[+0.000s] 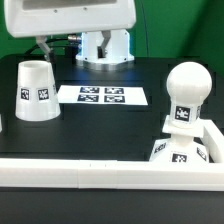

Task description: Assemble lamp

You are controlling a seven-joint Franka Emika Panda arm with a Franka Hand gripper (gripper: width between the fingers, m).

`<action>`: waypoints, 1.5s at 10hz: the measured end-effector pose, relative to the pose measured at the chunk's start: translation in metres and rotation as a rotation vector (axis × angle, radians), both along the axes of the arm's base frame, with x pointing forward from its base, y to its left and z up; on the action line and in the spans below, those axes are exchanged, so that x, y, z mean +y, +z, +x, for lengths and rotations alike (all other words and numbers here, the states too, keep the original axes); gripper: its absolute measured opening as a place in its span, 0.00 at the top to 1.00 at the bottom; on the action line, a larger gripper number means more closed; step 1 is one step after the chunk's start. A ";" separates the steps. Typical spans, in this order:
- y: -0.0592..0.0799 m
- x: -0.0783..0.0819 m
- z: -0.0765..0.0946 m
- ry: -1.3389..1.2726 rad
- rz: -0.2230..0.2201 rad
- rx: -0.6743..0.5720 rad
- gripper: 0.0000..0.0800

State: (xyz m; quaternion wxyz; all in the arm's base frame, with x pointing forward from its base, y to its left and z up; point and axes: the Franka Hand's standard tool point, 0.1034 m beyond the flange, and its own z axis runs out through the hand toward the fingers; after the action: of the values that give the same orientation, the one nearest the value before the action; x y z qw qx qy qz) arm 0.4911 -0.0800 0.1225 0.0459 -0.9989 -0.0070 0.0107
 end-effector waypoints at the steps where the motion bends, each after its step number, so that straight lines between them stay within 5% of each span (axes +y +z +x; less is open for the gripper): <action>1: -0.002 0.004 0.000 0.008 0.001 0.004 0.13; 5: -0.004 0.000 -0.007 0.025 0.002 0.009 0.13; 9: -0.005 -0.043 -0.052 0.045 0.008 0.027 0.13; 15: -0.016 -0.041 -0.058 0.045 0.008 0.035 0.13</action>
Offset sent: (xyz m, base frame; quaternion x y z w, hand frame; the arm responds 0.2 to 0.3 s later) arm 0.0000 0.0000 0.0000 0.0000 0.0000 0.0000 1.0000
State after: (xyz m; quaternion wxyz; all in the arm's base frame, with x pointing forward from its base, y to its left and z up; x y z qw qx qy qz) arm 0.4327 -0.1206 0.1064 0.0497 -0.9979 -0.0287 0.0290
